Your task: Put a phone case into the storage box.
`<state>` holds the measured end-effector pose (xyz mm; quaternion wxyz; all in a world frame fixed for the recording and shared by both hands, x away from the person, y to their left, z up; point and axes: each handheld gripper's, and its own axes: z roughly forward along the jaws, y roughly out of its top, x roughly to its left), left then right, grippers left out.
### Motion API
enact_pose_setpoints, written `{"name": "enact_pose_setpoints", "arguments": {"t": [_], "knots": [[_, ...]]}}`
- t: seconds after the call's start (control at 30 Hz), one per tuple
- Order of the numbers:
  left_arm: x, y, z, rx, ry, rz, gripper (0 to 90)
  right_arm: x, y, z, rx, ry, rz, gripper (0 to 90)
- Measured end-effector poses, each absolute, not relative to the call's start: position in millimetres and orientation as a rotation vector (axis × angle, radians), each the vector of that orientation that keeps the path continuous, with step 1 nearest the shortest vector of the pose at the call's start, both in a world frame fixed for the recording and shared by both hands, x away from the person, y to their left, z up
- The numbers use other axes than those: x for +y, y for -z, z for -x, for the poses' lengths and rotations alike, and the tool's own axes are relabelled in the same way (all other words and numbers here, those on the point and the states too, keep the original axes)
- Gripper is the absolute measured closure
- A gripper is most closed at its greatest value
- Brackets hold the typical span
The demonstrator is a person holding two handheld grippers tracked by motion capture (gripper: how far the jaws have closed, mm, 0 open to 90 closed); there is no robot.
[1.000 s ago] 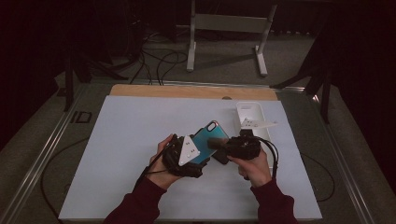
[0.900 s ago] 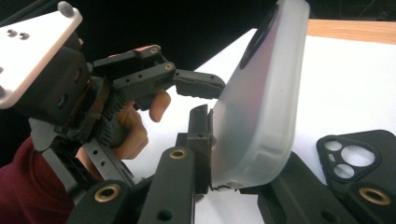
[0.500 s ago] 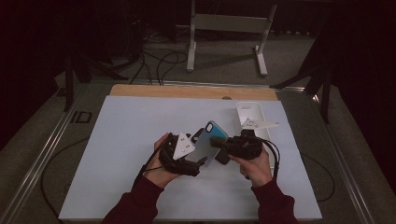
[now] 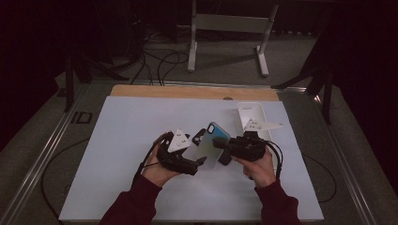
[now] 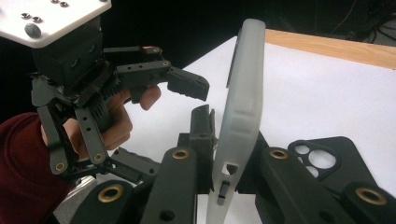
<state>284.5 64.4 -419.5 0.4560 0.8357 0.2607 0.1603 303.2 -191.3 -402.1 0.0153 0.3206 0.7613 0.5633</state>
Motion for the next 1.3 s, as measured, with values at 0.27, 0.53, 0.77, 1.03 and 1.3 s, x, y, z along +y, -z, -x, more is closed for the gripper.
{"name": "enact_pose_setpoints", "arguments": {"t": [0.27,0.53,0.77,1.03,1.3], "knots": [[68,419,-287,0.643,-0.355,-2.046,10.4,-193,400,-302,2.36,-1.766,-0.99,82.0],[71,419,-290,0.64,-0.284,-2.02,11.3,-195,396,-300,2.347,-1.833,-0.939,82.1],[68,421,-291,0.609,-0.228,-2.015,11.7,-194,393,-297,2.346,-1.888,-0.887,82.1],[66,423,-291,0.579,-0.187,-2.011,15.6,-192,390,-293,2.344,-1.948,-0.825,82.1],[64,423,-289,0.505,-0.116,-2.01,27.1,-193,390,-293,2.345,-2.009,-0.786,82.1]]}}
